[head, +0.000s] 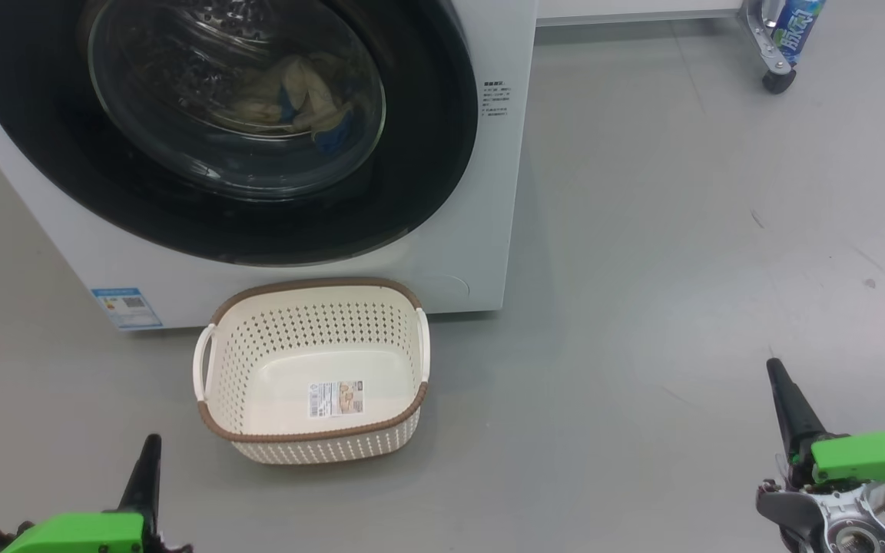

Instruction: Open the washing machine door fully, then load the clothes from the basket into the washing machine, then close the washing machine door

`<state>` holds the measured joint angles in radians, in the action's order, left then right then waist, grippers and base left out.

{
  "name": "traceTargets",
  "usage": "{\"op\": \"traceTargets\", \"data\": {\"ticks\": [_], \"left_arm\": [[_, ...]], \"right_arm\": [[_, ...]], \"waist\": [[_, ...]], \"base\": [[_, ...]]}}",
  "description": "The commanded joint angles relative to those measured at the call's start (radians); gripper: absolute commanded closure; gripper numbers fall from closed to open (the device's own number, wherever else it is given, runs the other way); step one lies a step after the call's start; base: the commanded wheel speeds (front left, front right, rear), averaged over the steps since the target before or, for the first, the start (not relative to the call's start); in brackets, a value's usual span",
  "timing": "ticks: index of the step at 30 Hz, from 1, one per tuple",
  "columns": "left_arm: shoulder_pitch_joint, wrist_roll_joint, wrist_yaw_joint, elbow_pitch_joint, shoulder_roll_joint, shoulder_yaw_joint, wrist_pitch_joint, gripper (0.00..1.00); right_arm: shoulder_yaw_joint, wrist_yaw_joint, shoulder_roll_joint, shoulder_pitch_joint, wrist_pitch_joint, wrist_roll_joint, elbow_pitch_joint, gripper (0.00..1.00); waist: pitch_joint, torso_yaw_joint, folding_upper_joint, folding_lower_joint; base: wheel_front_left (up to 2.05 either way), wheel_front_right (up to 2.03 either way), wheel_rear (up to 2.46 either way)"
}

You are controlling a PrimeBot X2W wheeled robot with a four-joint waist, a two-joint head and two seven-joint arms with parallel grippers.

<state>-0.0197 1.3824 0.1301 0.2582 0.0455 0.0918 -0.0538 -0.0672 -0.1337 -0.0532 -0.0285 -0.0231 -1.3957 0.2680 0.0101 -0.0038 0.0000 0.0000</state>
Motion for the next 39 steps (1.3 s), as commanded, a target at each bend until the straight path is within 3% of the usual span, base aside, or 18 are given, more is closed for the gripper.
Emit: {"op": "traceTargets", "data": {"ticks": [1,19,39], "left_arm": [[-0.055,0.031,0.001,-0.027,0.007,0.024,-0.009,1.0],[-0.088,0.222,0.001,-0.013,0.005,0.022,-0.059,1.0],[-0.088,0.226,0.001,-0.013,0.005,0.022,-0.06,1.0]], "right_arm": [[0.007,0.003,-0.02,-0.063,-0.012,-0.035,-0.029,1.0],[-0.016,0.003,-0.019,-0.076,-0.065,-0.234,-0.025,1.0],[-0.023,0.003,-0.014,-0.077,-0.071,-0.232,-0.024,1.0]], "waist": [[-0.001,0.0,0.0,0.0],[-0.007,0.004,0.0,0.0],[-0.007,0.004,0.0,0.0]], "base": [[0.0,0.0,0.0],[0.0,0.0,0.0],[0.0,0.0,0.0]]}}
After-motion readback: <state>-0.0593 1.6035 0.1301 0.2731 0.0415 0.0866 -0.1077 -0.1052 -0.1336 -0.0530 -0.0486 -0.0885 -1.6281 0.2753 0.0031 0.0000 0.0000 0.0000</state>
